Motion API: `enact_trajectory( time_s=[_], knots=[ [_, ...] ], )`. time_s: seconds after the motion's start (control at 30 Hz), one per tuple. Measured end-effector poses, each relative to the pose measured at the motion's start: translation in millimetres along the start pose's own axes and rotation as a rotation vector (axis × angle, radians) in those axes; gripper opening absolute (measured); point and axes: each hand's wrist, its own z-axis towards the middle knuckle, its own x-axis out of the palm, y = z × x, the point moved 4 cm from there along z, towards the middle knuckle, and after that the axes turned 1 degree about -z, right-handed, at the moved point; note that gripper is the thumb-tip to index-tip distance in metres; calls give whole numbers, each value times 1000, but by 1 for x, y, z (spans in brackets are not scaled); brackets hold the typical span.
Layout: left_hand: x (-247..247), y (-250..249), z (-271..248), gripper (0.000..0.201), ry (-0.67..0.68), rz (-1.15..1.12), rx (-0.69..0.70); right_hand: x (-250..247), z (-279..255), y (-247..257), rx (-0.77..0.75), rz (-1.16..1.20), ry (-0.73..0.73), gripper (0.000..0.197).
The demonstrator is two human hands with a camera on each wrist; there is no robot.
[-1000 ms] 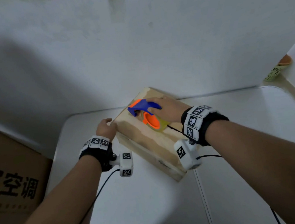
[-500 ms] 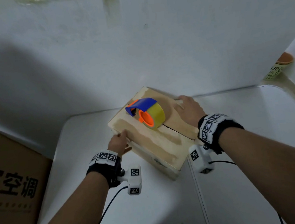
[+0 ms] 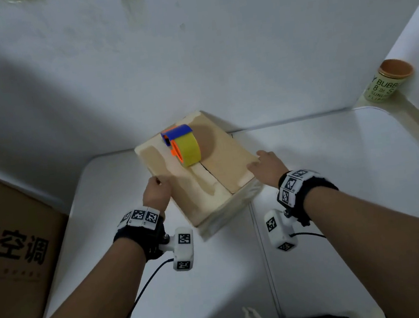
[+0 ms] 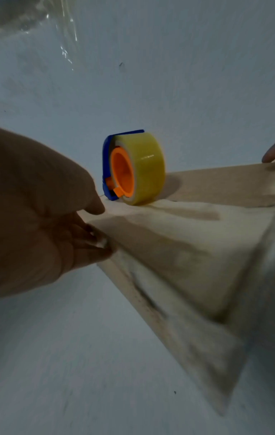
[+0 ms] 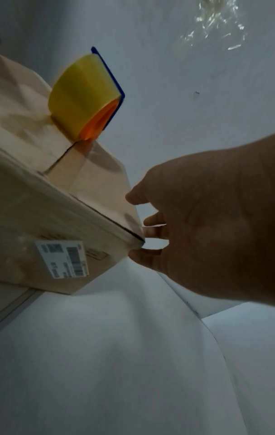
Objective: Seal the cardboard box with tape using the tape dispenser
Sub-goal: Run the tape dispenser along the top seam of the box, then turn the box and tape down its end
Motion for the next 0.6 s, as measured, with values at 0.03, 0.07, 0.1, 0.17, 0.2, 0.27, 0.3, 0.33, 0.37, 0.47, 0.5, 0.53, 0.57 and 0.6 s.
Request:
enact_trajectory(
  time_s=[0.03, 0.07, 0.1, 0.17, 0.2, 0.27, 0.3, 0.33, 0.37, 0.47, 0.5, 0.53, 0.57, 0.6],
  knots=[
    [0, 1, -6, 40, -20, 31, 28, 4, -4, -1, -15, -6, 27, 57],
    [2, 2, -12, 40, -23, 47, 64, 8, -9, -1, -27, 8, 46, 56],
    [6, 4, -19, 38, -3, 26, 81, 11, -15, -1, -37, 27, 54, 54],
    [13, 10, -28, 36, 48, -17, 129, 16, -21, -4, -69, 58, 49, 54],
    [15, 13, -31, 34, 60, -10, 168, 18, -24, -6, -84, 67, 47, 55],
    [19, 16, -35, 33, 48, 31, 225, 20, -28, -8, -97, 91, 47, 56],
    [22, 17, -37, 39, 55, 53, 221, 21, -30, -9, -90, 109, 56, 57],
    [26, 19, -37, 47, 59, 74, 204, 21, -32, -11, -82, 119, 69, 60],
    [28, 19, -40, 53, 62, 108, 166, 22, -33, -12, -73, 124, 82, 63],
    [34, 23, -39, 58, 39, 218, 186, 20, -38, -12, -52, 140, 110, 69],
    [33, 20, -43, 59, 21, 255, 212, 20, -39, -11, -51, 145, 112, 69],
    [34, 17, -46, 58, -1, 306, 255, 21, -41, -11, -56, 145, 112, 68],
    [36, 13, -51, 58, -8, 391, 298, 21, -43, -10, -61, 145, 108, 67],
    [38, 12, -56, 59, 4, 500, 352, 22, -46, -10, -62, 144, 106, 66]
  ],
)
